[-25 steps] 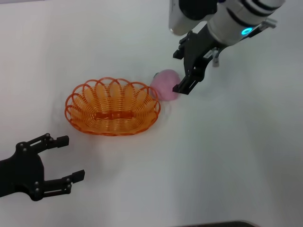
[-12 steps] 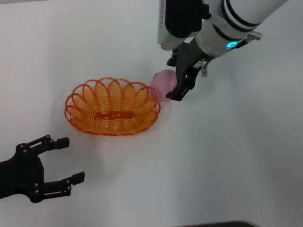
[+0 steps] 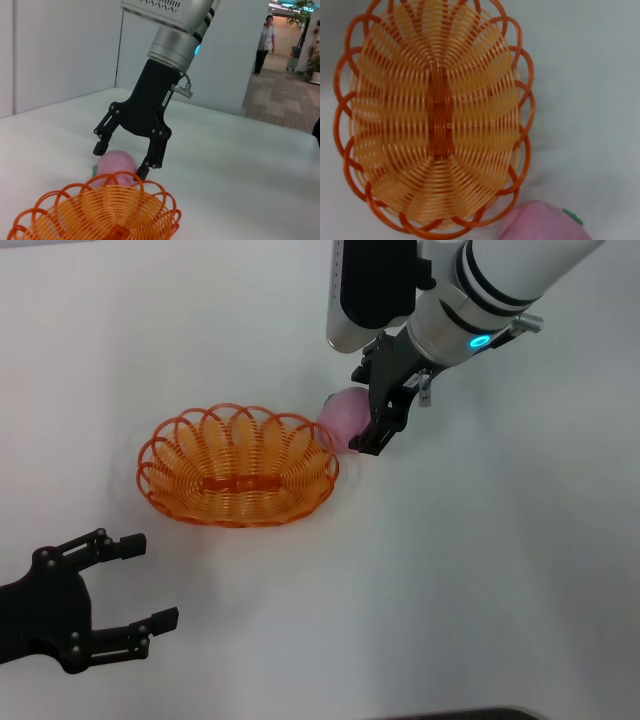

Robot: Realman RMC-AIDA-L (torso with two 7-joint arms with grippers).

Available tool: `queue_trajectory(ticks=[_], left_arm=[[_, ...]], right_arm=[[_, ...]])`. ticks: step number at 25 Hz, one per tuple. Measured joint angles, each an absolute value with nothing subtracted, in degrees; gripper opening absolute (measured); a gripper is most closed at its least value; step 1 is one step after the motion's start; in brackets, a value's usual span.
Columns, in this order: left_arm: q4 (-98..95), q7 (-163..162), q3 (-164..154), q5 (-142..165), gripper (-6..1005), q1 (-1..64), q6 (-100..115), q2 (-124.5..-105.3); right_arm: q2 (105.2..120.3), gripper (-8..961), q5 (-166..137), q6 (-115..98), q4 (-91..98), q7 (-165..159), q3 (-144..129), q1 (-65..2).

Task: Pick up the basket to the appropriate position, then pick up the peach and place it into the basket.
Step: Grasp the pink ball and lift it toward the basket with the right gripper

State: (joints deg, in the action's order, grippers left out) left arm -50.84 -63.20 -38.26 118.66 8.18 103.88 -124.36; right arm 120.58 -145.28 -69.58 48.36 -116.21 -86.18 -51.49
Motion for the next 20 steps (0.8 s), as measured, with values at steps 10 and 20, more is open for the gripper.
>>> queue_trajectory(ticks=[10,20], left_arm=[[-51.7,-63.5,-37.9,118.7,883,7.9,104.5,-124.37],[-52.5,-64.2,-37.9,118.7,884,7.5,104.6,-124.36]], right_arm=[[120.58,871,-145.3,-67.9,48.2,-117.2,-86.3,-51.7],[120.67,364,-144.9,-66.4,48.5,-117.6,-90.0,-51.6]])
